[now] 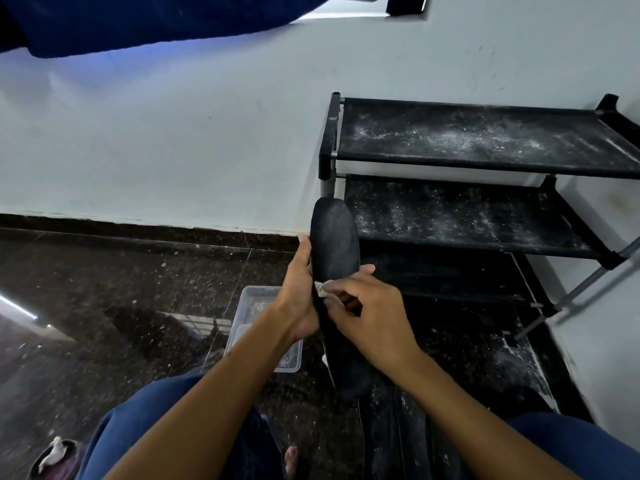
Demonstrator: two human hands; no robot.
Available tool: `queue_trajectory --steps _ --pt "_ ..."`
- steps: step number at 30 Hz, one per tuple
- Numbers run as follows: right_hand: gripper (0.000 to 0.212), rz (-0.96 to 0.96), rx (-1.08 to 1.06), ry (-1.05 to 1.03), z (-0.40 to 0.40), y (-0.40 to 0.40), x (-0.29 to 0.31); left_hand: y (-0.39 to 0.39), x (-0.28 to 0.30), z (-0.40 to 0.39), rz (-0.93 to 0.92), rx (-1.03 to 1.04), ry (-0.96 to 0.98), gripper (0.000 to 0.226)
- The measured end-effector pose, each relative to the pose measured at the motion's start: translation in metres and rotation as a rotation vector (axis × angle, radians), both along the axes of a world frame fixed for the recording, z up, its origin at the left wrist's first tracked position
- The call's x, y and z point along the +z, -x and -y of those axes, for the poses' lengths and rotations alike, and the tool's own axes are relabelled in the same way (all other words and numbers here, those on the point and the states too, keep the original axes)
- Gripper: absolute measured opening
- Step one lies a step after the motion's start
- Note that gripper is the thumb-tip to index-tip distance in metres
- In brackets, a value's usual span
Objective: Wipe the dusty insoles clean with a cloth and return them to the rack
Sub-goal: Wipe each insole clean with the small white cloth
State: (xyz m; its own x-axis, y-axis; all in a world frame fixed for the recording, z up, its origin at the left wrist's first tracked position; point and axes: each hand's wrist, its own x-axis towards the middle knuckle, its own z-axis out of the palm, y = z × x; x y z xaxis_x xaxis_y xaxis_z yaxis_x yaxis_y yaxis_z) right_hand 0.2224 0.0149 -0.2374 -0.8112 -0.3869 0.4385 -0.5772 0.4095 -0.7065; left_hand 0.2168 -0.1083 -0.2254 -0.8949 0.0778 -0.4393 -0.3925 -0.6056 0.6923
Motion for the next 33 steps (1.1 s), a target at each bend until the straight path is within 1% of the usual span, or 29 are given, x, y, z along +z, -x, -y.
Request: queue_trajectory --steps 3,5,7,9,12,14,16,18,20,21,23,25,26,29,30,31,33 --pt "0.017 -0.057 0.015 -0.076 -0.001 0.003 0.000 -0.002 0.001 0.001 -0.004 -0.073 0.054 0.078" --pt "0.018 -0.133 -0.058 -0.113 -0.005 0.010 0.003 -0.004 0.001 0.000 -0.001 -0.080 0.082 0.069" --pt "0.018 -0.138 -0.169 -0.106 -0.010 0.020 0.005 -0.005 0.000 -0.002 0.006 -0.092 0.113 0.063" --pt "0.018 -0.125 -0.198 -0.097 -0.011 0.021 0.005 -0.005 -0.001 -0.004 0.022 -0.096 0.147 0.067" --pt "0.020 -0.144 -0.031 -0.128 -0.004 0.011 0.000 -0.004 -0.002 -0.001 0.047 -0.114 0.160 0.083" --pt "0.019 -0.135 0.017 -0.130 -0.003 0.010 0.000 -0.004 -0.001 -0.001 0.053 -0.129 0.145 0.084" --pt "0.018 -0.148 -0.081 -0.092 -0.009 0.021 0.002 -0.005 -0.002 -0.004 0.061 -0.127 0.147 0.076" --pt "0.016 -0.126 -0.221 -0.018 -0.017 0.034 0.004 -0.006 -0.003 -0.006 0.050 -0.174 0.148 0.076" --pt "0.018 -0.121 -0.284 0.028 -0.019 0.036 0.004 -0.008 -0.005 -0.007 0.041 -0.225 0.138 0.077" --pt "0.020 -0.134 -0.264 0.031 -0.016 0.033 0.003 -0.009 -0.004 -0.008 0.041 -0.233 0.142 0.075" --pt "0.023 -0.157 -0.153 0.033 -0.010 0.025 0.000 -0.008 -0.005 -0.009 0.042 -0.244 0.157 0.072" --pt "0.022 -0.176 -0.104 0.036 -0.011 0.025 0.001 -0.008 -0.006 -0.010 0.036 -0.287 0.180 0.077" --pt "0.022 -0.177 -0.134 0.043 -0.014 0.030 0.002 -0.008 -0.006 -0.010 0.033 -0.322 0.190 0.078" --pt "0.022 -0.128 -0.321 0.080 -0.027 0.047 0.004 -0.011 -0.006 -0.009 0.032 -0.453 0.207 0.080" --pt "0.022 -0.114 -0.340 0.088 -0.028 0.048 0.004 -0.011 -0.006 -0.010 0.030 -0.469 0.212 0.080" --pt "0.022 -0.121 -0.318 0.082 -0.027 0.046 0.004 -0.011 -0.006 -0.010 0.028 -0.469 0.214 0.080" --pt "0.021 -0.151 -0.201 0.054 -0.020 0.036 0.003 -0.010 -0.007 -0.010 0.020 -0.443 0.216 0.082"
